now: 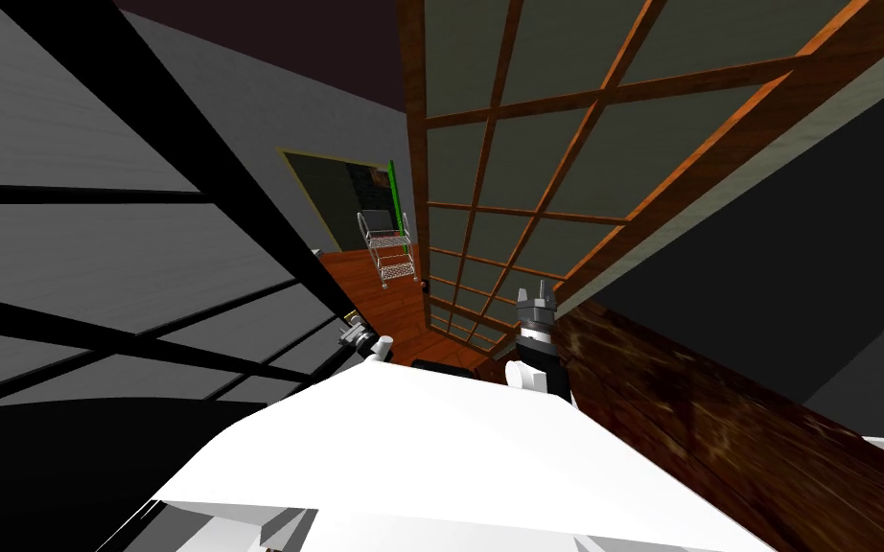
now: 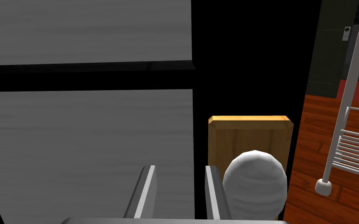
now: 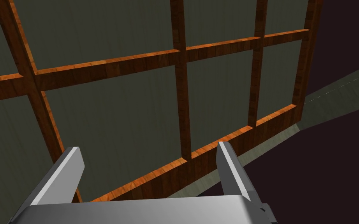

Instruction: Push the door open

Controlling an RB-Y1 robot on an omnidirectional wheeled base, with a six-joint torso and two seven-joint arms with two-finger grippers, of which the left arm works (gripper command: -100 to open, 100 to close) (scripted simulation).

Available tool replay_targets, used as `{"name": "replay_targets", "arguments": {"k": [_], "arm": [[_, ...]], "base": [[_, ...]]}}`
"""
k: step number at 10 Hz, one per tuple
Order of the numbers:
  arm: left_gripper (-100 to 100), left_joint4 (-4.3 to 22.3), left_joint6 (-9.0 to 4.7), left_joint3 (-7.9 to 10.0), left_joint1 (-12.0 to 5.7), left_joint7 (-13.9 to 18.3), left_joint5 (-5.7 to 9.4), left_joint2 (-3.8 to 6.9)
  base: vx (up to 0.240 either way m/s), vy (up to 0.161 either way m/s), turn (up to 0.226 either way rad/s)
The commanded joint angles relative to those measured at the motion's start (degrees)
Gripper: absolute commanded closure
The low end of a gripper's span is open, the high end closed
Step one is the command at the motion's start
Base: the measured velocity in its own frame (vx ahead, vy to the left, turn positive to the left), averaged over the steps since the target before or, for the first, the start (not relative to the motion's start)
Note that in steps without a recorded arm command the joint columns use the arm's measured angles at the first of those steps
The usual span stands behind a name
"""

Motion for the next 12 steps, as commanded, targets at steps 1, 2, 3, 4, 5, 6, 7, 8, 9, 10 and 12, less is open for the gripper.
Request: {"name": "replay_targets", "arguments": {"k": [1, 2, 3, 4, 5, 6, 7, 8, 9, 10, 12], "arm": [[-100, 0.0, -0.15, -0.46, -0.68, -0.1, -0.06, -1.01], [-100, 0.0, -0.32, -0.48, -0.81, -0.2, -0.01, -1.48], [-100, -0.1, -0.48, -0.51, -0.93, -0.3, 0.03, -2.03], [-100, -0.1, -0.48, -0.51, -0.93, -0.3, 0.03, -2.03], [-100, 0.7, -1.09, 0.12, 0.07, -0.2, 0.33, -1.74], [-100, 1.0, -1.93, 0.65, -0.61, 0.0, 1.2, -1.85], [-100, 2.5, -2.06, 0.77, -0.12, 0.4, 1.05, -1.7], [100, 2.5, -2.06, 0.77, -0.12, 0.4, 1.05, -1.7], [100, 2.5, -2.06, 0.77, -0.12, 0.4, 1.05, -1.7], [100, 2.5, -2.06, 0.77, -0.12, 0.4, 1.05, -1.7], [100, 2.5, -2.06, 0.77, -0.12, 0.4, 1.05, -1.7]], "base": [[-0.063, -0.217, 0.04], [-0.096, -0.223, 0.024], [-0.092, -0.198, -0.017], [-0.044, -0.131, -0.023], [-0.036, -0.054, 0.044], [0.068, -0.043, 0.057], [0.033, -0.018, 0.079], [-0.026, 0.004, -0.03], [-0.011, 0.008, -0.056], [0.004, 0.008, -0.002], [0.003, 0.002, 0.004]]}}
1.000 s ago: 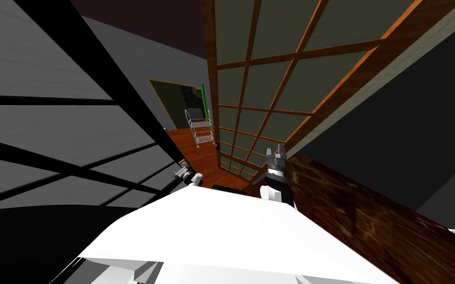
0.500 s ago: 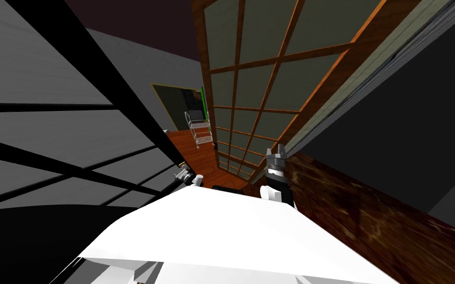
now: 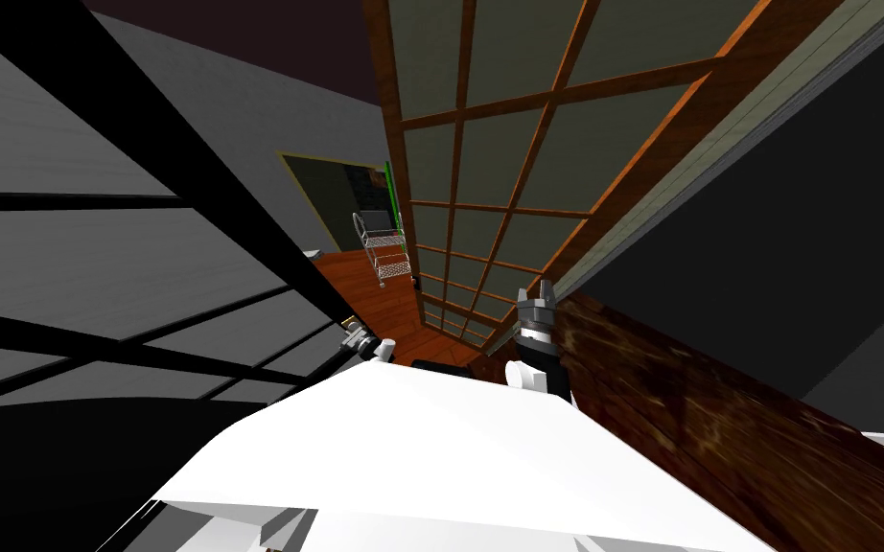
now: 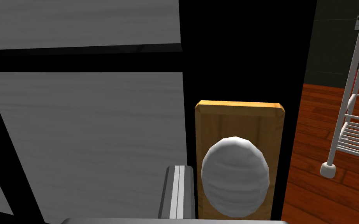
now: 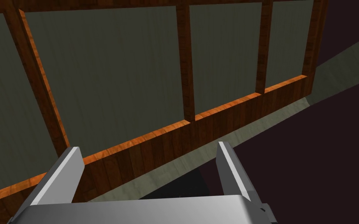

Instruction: Push the door open

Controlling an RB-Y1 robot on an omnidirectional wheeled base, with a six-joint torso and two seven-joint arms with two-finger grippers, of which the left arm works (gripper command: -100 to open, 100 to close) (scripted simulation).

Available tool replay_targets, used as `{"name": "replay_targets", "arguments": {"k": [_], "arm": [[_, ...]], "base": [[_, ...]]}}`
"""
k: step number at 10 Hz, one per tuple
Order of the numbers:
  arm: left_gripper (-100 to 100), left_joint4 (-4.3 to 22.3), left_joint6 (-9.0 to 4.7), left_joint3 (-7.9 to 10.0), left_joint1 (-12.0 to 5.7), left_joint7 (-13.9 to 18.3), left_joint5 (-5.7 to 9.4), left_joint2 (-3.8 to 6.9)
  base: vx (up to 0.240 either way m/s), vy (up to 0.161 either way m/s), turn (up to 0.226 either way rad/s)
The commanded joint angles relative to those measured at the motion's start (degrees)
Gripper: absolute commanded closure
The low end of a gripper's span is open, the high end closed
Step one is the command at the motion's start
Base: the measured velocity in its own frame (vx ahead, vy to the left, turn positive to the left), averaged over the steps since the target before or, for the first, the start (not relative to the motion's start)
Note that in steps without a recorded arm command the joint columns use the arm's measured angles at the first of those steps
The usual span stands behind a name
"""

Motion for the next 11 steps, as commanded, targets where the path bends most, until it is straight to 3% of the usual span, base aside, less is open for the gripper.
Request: {"name": "replay_targets", "arguments": {"k": [1, 2, 3, 6, 8, 9, 10, 11], "arm": [[100, 0.0, 0.0, 0.0, 0.0, 0.0, 0.0, 0.0], [-100, -0.3, 0.68, -1.09, -0.47, 0.2, -1.07, 0.57], [-100, -0.3, 0.68, -1.09, -0.47, 0.2, -1.07, 0.57], [-100, -0.8, 1.96, -3.17, -1.37, 0.6, -3.12, -0.04], [-100, -0.8, 1.96, -3.17, -1.37, 0.6, -3.12, -0.04], [-100, -1.0, 2.7, -4.35, -1.89, 0.9, -4.28, -1.33], [-100, -1.1, 2.92, -4.71, -2.04, 0.9, -4.63, -1.92], [-100, -1.4, 2.73, -4.35, -1.72, 0.9, -4.28, -1.44]], "base": [[0.0, 0.0, 0.0], [-0.102, -0.061, -0.051], [-0.132, -0.08, 0.035], [-0.195, -0.079, -0.034], [-0.071, -0.084, -0.064], [-0.082, -0.115, -0.085], [-0.129, -0.135, -0.062], [-0.047, -0.059, -0.005]]}}
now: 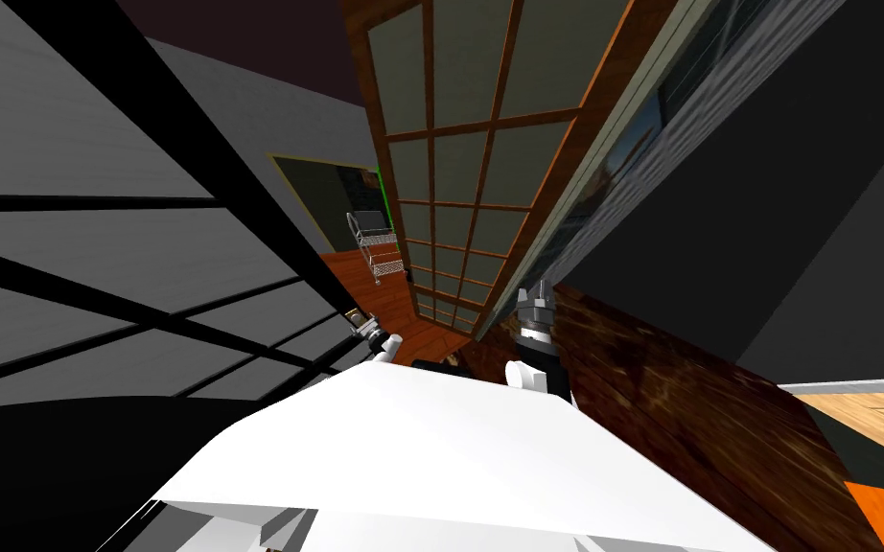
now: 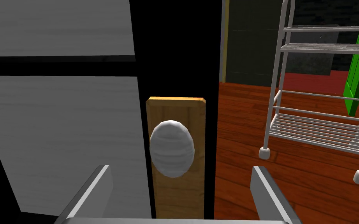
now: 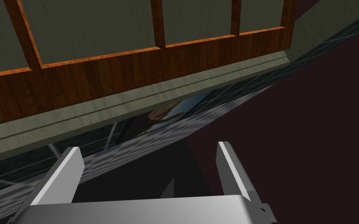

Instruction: Push the door open

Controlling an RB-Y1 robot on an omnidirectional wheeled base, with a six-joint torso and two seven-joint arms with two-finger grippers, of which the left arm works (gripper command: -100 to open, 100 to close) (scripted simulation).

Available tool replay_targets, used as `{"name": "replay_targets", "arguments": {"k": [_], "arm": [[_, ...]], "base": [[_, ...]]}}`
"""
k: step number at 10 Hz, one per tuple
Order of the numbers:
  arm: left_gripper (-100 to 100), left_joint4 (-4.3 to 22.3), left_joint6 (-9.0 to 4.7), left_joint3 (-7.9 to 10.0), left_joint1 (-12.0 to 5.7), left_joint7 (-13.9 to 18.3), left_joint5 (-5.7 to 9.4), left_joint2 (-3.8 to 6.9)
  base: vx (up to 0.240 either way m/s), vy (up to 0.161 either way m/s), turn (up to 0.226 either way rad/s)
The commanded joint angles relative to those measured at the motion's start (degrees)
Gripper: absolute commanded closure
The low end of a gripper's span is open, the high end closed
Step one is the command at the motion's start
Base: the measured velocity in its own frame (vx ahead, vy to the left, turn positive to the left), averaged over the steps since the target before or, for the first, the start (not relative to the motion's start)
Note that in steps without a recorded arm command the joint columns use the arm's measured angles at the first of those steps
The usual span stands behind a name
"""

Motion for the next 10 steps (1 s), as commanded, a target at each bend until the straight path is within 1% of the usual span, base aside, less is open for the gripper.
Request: {"name": "replay_targets", "arguments": {"k": [1, 3, 4, 5, 6, 7, 10], "arm": [[-100, 0.1, 0.01, -0.02, 0.39, 0.4, -0.07, 1.68], [-100, 0.2, 0.01, -0.02, 0.56, 0.6, -0.11, 1.81], [-100, 0.3, 0.02, -0.04, 0.93, 1.0, -0.18, 0.92], [-100, 0.3, 0.02, -0.04, 0.93, 1.0, -0.18, 0.92], [-100, 0.7, -0.3, -0.09, 0.71, 1.2, -0.21, 1.01], [100, 0.7, -0.3, -0.09, 0.71, 1.2, -0.21, 1.01], [100, 0.7, -0.3, -0.09, 0.71, 1.2, -0.21, 1.01]], "base": [[0.037, 0.07, -0.006], [0.083, 0.145, -0.016], [0.07, 0.126, -0.007], [0.056, 0.115, -0.012], [0.018, 0.042, -0.007], [0.001, -0.01, -0.024], [-0.002, -0.011, 0.005]]}}
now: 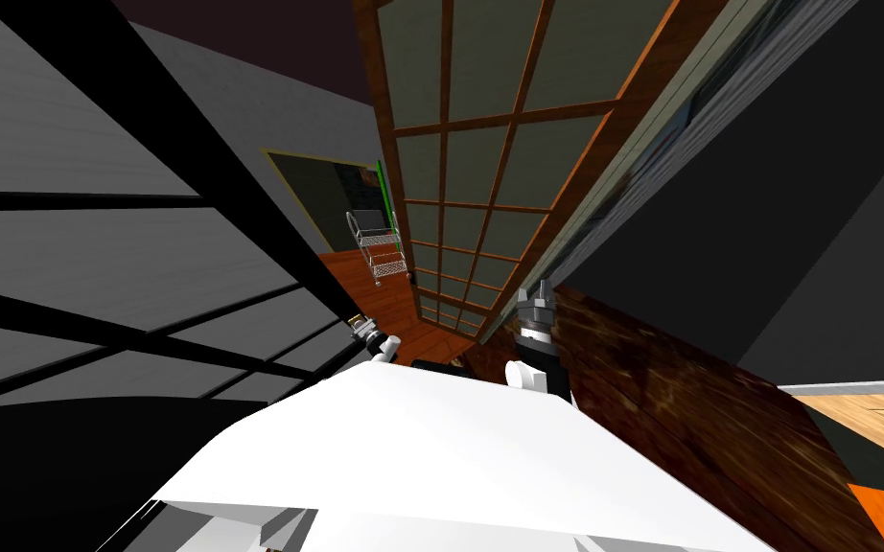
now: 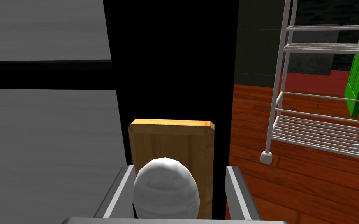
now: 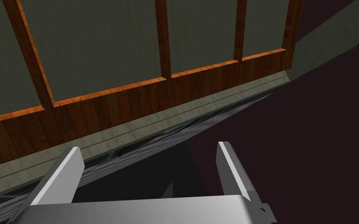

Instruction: Push the door open

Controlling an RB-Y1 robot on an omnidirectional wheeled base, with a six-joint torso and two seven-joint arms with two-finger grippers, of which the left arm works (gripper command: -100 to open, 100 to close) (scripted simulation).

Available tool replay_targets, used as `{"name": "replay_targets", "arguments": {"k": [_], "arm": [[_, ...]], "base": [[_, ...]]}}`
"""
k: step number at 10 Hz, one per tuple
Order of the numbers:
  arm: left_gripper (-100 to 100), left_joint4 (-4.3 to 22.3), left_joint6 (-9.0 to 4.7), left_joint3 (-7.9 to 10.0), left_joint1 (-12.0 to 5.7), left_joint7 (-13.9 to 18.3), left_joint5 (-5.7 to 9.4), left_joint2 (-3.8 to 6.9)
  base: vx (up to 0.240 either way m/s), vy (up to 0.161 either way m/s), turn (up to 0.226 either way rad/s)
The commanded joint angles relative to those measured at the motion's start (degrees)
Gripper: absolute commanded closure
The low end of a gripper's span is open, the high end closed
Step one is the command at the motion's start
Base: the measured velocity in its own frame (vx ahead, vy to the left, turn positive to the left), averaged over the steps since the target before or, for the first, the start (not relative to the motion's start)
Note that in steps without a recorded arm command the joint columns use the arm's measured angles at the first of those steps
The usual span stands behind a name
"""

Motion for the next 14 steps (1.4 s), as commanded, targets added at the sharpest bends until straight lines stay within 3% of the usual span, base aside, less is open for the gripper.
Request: {"name": "replay_targets", "arguments": {"k": [1, 2, 3, 10, 12, 14], "arm": [[100, 0.0, -0.14, 0.09, 0.1, 0.0, 0.06, 0.01], [100, 0.0, -0.14, 0.09, 0.1, 0.0, 0.06, 0.01], [100, 0.2, -0.78, 1.11, -0.15, -0.4, 1.0, 0.7], [100, 1.0, -3.92, 5.5, -0.83, -1.8, 4.9, 2.31], [100, 3.9, -3.92, 5.5, -0.89, -1.8, 4.9, 2.31], [100, 3.5, -3.92, 5.5, -0.83, -1.8, 4.9, 2.31]], "base": [[0.0, 0.0, 0.0], [0.0, 0.0, 0.0], [0.045, 0.116, -0.102], [0.102, 0.186, -0.059], [0.045, 0.096, -0.011], [-0.001, -0.015, -0.001]]}}
